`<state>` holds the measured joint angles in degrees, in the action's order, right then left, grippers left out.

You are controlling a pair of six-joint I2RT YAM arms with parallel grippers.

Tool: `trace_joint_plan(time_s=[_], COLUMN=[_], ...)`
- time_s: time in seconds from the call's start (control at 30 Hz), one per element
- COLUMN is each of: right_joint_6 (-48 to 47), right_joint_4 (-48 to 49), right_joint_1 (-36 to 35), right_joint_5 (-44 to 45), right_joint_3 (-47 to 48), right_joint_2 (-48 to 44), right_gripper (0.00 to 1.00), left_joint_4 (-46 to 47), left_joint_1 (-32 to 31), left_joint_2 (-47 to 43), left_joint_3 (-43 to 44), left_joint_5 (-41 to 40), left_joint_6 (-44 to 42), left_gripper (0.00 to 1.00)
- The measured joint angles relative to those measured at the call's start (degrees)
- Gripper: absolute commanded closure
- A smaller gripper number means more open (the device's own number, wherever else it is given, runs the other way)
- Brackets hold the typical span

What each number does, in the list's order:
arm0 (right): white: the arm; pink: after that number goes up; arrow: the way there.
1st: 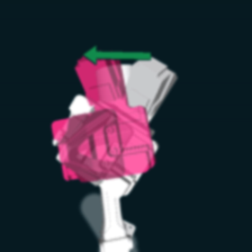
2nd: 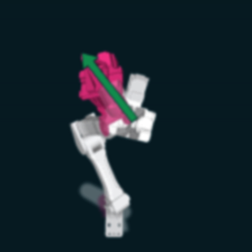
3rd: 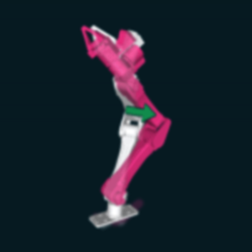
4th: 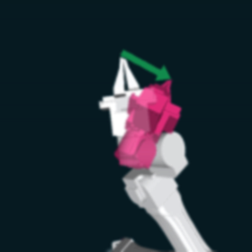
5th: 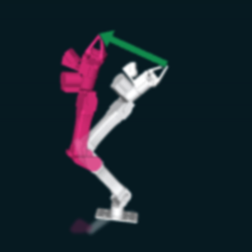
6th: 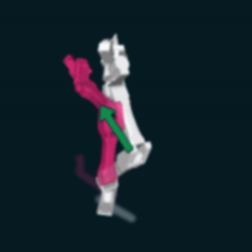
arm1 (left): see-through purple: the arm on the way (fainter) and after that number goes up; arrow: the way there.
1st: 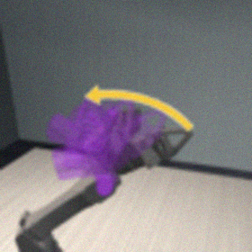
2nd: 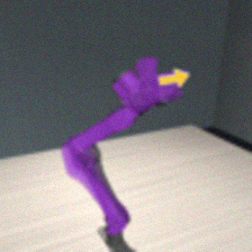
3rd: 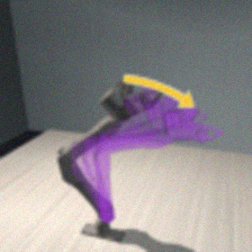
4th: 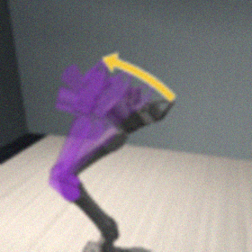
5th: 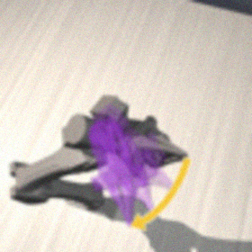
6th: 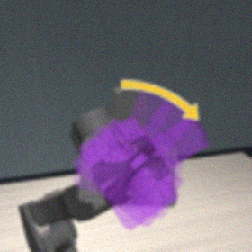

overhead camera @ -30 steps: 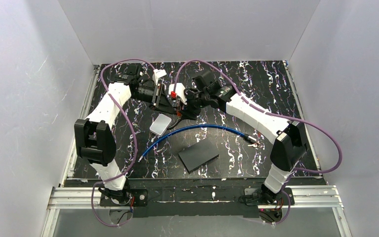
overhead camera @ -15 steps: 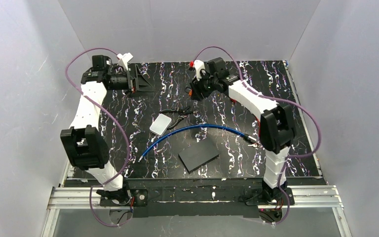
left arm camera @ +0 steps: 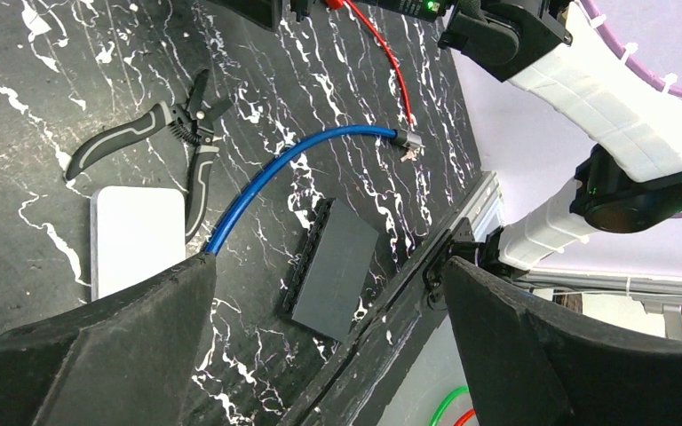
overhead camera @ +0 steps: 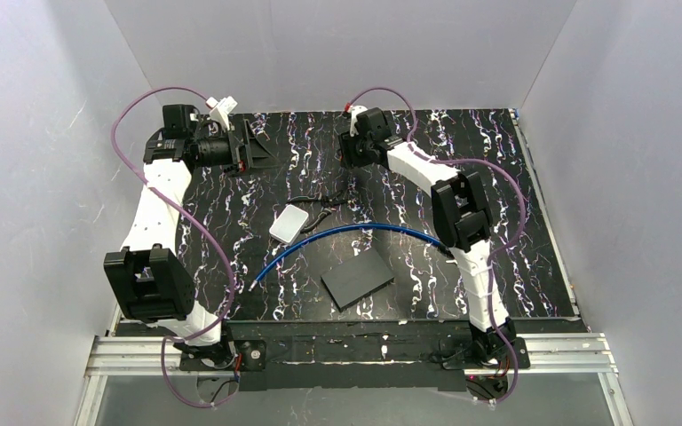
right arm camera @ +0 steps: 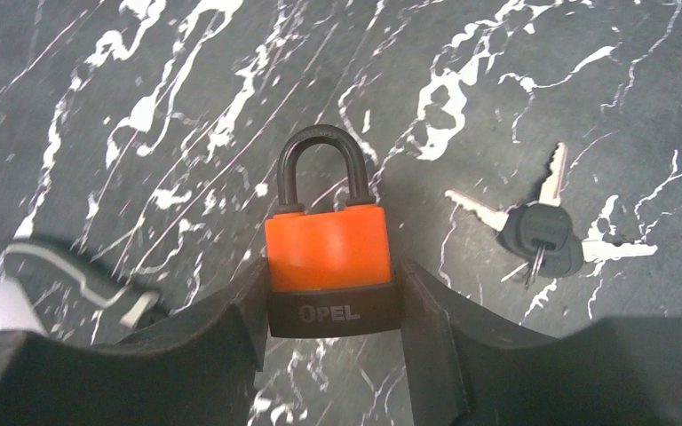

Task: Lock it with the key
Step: Place the lock at the center of the board.

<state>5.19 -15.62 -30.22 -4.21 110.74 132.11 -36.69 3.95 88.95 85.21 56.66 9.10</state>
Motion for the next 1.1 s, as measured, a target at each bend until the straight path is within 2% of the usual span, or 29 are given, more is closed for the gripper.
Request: trace_joint_plan(time_s=[0.2,0.4,0.47,0.6,0.83,0.93,1.1], right_joint_6=[4.02,6.75,7.34,8.74,11.43,12.22,12.44], right_joint_4=[0.9,0.74,0.83,0.83,0.79,0.9,0.31], right_joint_1=[-0.13,-0.17,-0.17,-0.22,-1.07,-1.38,-1.49], right_joint_5=[6.54,10.03,10.47,11.28,11.74,11.04,9.16], right_joint_3=[2.14,3.43,3.98,5.16,5.75,5.77,5.53], right_joint_2=[3.48,5.66,6.38,7.69,7.91,7.89,6.82], right_gripper=[0.72,0.72,0.69,0.54,0.14,0.08,0.07], left_joint_4=[-1.09,-1.07,-1.07,-1.07,-1.11,-1.42,-2.27], left_joint_1=[0.0,0.0,0.0,0.0,0.0,0.0,0.0], left_joint_2=[0.0,0.0,0.0,0.0,0.0,0.0,0.02], left_joint_3=[0.0,0.0,-0.02,-0.26,-0.46,-0.46,-0.46], left_joint_5=[-1.99,-2.51,-2.69,-2.82,-3.56,-3.93,-5.11], left_joint_6=[-0.09,-0.13,-0.13,-0.15,-0.52,-0.92,-1.66], left_gripper=[0.02,0.02,0.02,0.02,0.02,0.02,0.02])
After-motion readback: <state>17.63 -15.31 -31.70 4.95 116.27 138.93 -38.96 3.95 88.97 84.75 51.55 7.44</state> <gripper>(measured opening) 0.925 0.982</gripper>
